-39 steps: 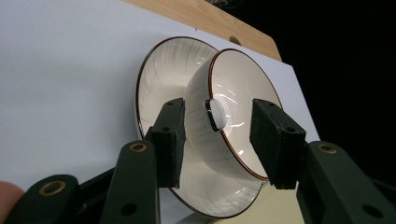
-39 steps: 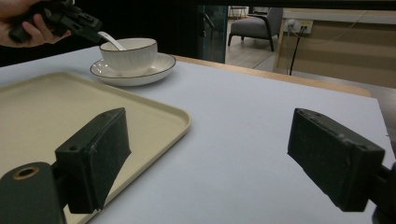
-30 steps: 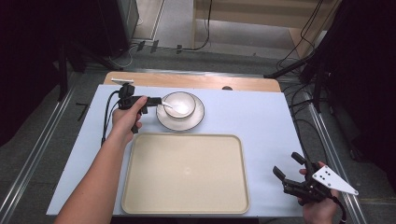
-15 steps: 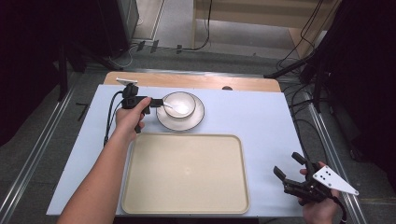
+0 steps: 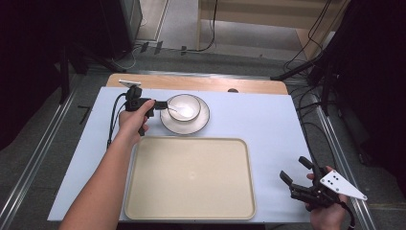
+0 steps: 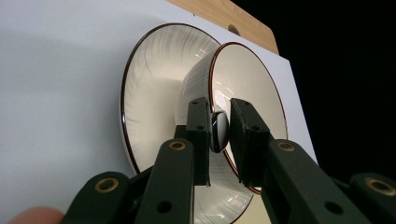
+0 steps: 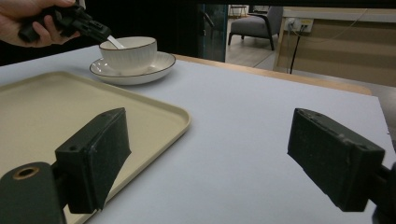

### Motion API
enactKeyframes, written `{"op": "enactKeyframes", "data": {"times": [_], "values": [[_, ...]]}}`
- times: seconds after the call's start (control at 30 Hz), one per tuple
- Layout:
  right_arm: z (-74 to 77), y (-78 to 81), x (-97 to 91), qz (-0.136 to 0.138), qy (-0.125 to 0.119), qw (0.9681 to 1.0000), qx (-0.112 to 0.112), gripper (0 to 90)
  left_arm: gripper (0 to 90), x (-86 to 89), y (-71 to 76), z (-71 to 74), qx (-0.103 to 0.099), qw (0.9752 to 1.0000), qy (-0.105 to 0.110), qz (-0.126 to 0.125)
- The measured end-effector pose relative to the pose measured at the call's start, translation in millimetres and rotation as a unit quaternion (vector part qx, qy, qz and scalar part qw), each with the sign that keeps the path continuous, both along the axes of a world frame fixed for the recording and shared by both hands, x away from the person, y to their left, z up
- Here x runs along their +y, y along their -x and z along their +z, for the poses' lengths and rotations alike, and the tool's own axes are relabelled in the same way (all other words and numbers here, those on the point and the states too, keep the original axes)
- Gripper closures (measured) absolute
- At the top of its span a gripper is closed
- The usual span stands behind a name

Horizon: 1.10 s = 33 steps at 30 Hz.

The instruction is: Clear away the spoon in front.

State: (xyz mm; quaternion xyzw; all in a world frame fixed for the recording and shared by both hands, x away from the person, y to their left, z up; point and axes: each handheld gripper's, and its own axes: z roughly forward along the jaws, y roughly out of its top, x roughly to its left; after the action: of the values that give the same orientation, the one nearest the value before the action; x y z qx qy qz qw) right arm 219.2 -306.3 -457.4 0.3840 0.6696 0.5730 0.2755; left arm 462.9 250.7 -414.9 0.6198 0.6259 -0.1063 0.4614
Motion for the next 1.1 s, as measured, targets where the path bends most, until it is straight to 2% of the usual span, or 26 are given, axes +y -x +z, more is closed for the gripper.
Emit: {"op": "enactKeyframes", "data": {"times": [0.1, 0.2, 0.33, 0.53, 0.7, 0.97, 1.1], "values": [[-0.3, -0.1, 0.0, 0.000, 0.000, 1.0000, 0.000, 13.0, 80.9, 0.2, 0.4, -0.1, 0.001, 1.0000, 0.009, -0.003], [-0.3, 0.0, -0.2, 0.000, 0.000, 1.0000, 0.000, 13.0, 84.1, 1.6, 0.4, 0.5, -0.003, 0.9992, 0.037, -0.012], [-0.4, 0.0, -0.7, -0.002, 0.000, 1.0000, 0.001, 13.0, 86.4, 0.9, 1.2, 2.0, -0.010, 0.9984, 0.051, -0.021], [-0.3, 0.3, -0.4, -0.002, 0.000, 1.0000, 0.001, 13.0, 87.0, 0.4, 3.5, 5.1, -0.027, 0.9987, 0.039, -0.021], [-0.4, 0.5, -1.3, -0.002, 0.001, 1.0000, 0.000, 13.0, 87.1, 2.7, 7.6, 14.0, -0.051, 0.9981, 0.033, -0.006], [-0.4, -0.2, 0.5, -0.001, 0.002, 1.0000, 0.000, 13.0, 87.1, 6.6, 21.0, 36.2, -0.104, 0.9940, 0.035, 0.008], [0.2, 0.1, 1.8, 0.000, 0.002, 1.0000, -0.001, 13.0, 87.1, 8.9, 29.9, 47.8, -0.121, 0.9920, 0.034, 0.011]]}}
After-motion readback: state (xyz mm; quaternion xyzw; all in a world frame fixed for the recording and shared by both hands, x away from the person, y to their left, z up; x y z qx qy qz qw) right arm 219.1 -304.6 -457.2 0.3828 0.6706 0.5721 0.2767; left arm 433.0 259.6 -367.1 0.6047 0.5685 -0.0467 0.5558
